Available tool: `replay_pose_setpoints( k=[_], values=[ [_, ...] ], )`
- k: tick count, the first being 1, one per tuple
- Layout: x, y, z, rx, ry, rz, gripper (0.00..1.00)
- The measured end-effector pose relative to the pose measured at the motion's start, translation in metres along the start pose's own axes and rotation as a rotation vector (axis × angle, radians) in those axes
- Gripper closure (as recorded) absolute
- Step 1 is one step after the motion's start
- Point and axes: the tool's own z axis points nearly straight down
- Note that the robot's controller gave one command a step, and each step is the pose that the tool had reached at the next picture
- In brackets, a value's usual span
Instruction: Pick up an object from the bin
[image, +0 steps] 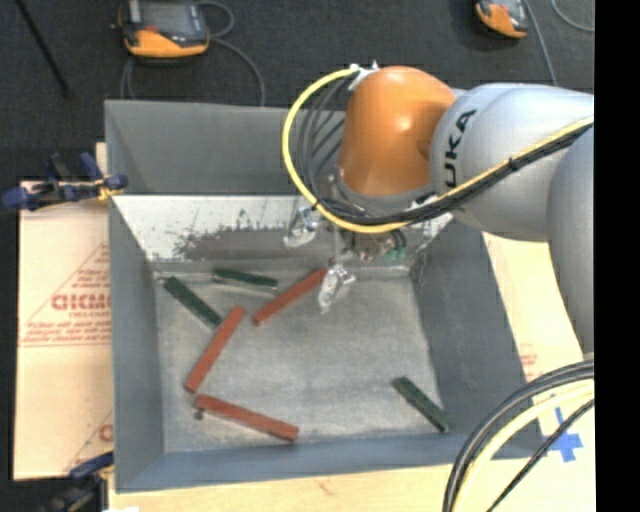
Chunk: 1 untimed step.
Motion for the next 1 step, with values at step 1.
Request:
replay_pose_setpoints(
  k=[1],
  values=[
    [0.0016, 0.009, 0.0567, 0.0, 0.004, -0.15, 0.0]
  ],
)
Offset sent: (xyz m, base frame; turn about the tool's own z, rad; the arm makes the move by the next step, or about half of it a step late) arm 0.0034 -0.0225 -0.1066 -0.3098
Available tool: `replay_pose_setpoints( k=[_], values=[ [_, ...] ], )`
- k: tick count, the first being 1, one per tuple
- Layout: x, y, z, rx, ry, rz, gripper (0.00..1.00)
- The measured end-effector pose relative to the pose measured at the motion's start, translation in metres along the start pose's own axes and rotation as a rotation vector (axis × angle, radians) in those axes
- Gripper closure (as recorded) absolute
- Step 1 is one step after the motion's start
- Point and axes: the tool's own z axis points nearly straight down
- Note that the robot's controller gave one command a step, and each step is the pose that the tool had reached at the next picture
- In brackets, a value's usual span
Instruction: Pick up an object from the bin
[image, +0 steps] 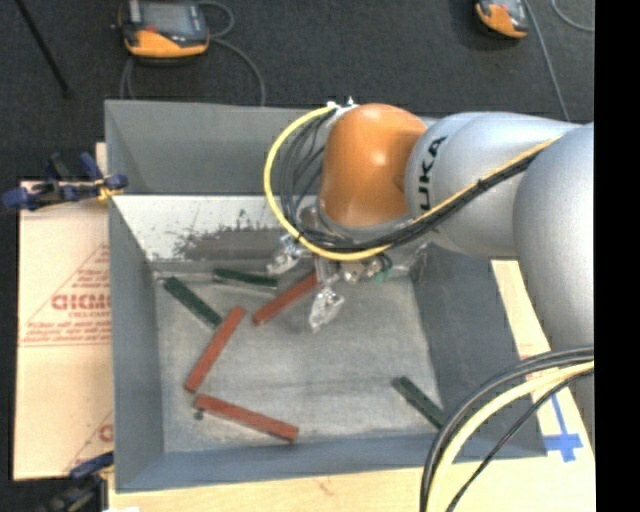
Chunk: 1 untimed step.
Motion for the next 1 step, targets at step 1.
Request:
replay_pose_setpoints(
  k=[1],
  values=[
    [0.0074, -0.0358, 0.0387, 0.003, 0.005, -0.156, 1.0]
  ],
)
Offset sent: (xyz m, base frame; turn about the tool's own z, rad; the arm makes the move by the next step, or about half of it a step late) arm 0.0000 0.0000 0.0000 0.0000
